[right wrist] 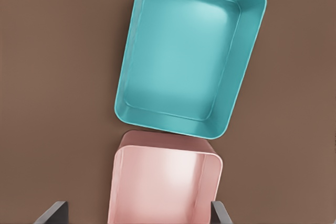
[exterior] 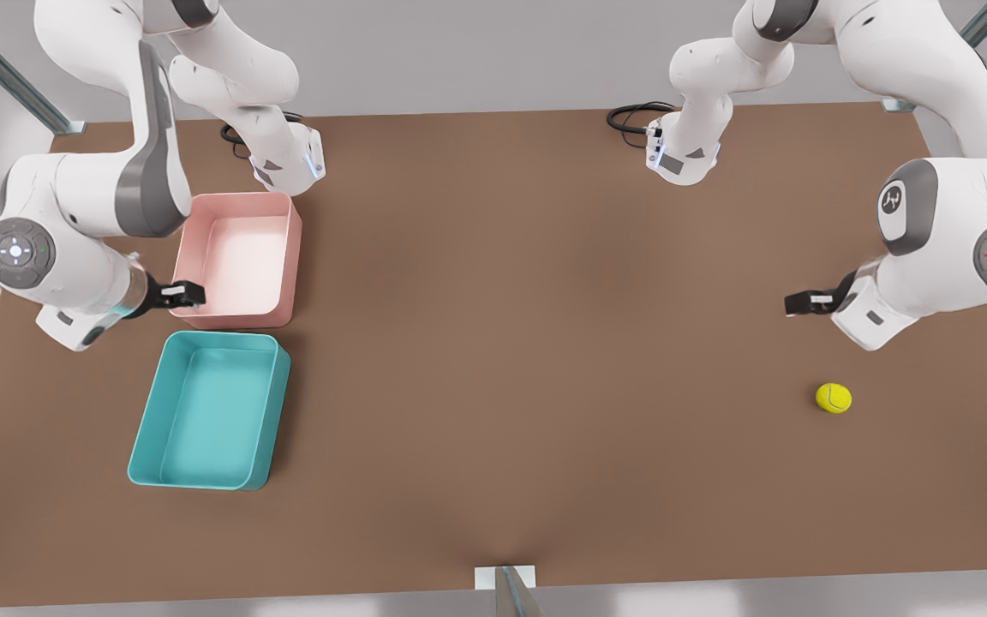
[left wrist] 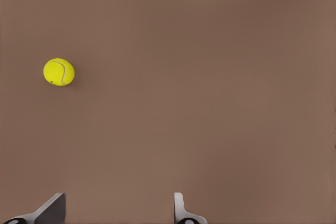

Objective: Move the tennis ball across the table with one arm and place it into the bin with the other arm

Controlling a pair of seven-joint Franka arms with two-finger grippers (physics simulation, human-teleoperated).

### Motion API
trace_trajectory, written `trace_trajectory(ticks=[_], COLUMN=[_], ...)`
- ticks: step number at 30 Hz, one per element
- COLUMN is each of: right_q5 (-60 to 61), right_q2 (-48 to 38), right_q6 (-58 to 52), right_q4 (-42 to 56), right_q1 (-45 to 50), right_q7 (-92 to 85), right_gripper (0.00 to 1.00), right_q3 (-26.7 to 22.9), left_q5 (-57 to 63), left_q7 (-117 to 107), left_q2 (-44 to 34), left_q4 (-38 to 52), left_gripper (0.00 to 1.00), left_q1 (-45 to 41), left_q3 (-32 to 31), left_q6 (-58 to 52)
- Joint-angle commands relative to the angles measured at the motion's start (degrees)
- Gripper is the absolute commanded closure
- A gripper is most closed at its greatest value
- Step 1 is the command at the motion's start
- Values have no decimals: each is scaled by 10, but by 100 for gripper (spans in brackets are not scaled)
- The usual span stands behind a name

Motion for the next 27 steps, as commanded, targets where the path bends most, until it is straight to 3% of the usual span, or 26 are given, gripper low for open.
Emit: trace_trajectory(ticks=[1,3,4,5,9,13,19,24,27], right_q5=[2,2,2,2,3,3,3,3,3], right_q2=[0,1,1,1,5,5,13,17,17], right_q6=[44,44,43,43,43,43,43,43,43], right_q4=[0,2,3,3,3,1,4,6,7], right_q1=[-2,-2,-2,-2,-2,-3,-2,-2,-2], right_q7=[-27,-25,-25,-25,-25,-31,-30,-32,-32], right_gripper=[0,0,0,0,0,0,0,0,0], right_q3=[0,0,0,1,1,1,1,2,2], left_q5=[-2,-2,1,8,10,15,42,46,48], left_q7=[-46,-33,55,234,786,1272,1325,1320,1284], left_q2=[-1,-2,0,8,70,147,217,247,254], left_q4=[0,0,-3,-10,-44,-45,-57,-39,-40], left_gripper=[0,0,33,79,79,79,79,79,79], left_q1=[1,1,1,1,28,74,97,109,109], left_q3=[0,3,20,49,114,116,115,121,121], left_q6=[52,51,54,59,247,410,477,353,353])
